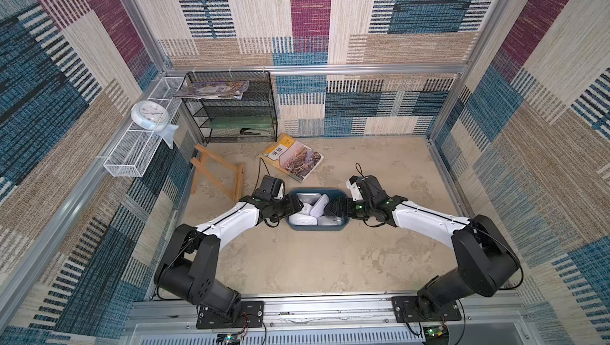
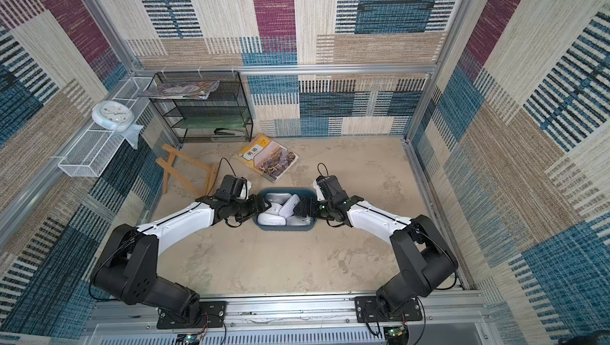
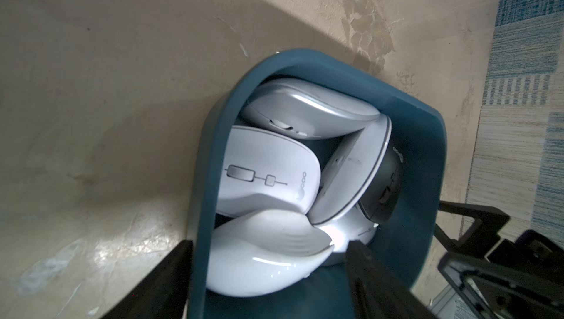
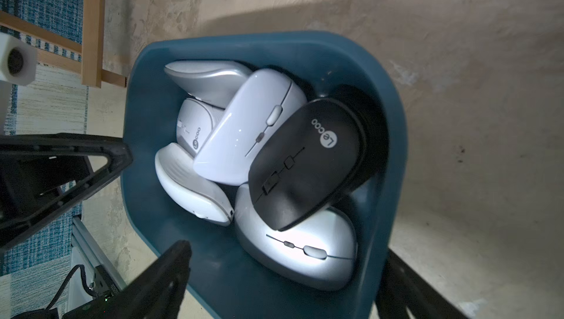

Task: Take out the mouse from the storage box
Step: Move the storage box to the center of the board.

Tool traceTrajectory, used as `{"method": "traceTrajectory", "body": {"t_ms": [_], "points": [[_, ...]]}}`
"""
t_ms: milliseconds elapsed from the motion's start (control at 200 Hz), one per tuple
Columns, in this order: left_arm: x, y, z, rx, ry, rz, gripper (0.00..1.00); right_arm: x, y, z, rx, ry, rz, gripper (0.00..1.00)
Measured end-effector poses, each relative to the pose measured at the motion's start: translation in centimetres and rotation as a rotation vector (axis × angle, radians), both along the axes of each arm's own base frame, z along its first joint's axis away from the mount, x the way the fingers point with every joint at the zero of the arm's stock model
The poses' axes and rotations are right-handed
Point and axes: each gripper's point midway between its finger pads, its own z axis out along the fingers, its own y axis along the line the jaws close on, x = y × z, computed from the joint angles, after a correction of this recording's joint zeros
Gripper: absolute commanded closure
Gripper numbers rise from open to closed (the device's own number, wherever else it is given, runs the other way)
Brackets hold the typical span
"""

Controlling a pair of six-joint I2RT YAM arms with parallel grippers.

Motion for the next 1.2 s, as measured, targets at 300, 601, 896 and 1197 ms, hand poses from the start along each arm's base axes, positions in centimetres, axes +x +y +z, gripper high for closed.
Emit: {"method": "traceTrajectory", "body": {"t_ms": [300,601,896,1197], "points": [[2.9,-0.9,0.3,0.022,0.002,0.014,0.19,4.4,0.2,0.7,-0.069,-0.053,-0.024,0.08],[5.3,-1.6,1.3,0.045,-0.010,0.007,0.15,6.6,-1.0,0.5,-0.099,-0.064,-0.046,0.03],[4.3,-0.8,1.7,0.086,-0.032,-0.013,0.14,6.7,-4.0,0.6,-0.156,-0.097,-0.092,0.01],[2.5,1.3,5.6,0.154,-0.140,-0.012,0.15,5.7,-6.7,2.7,-0.242,-0.179,-0.123,0.02]]}}
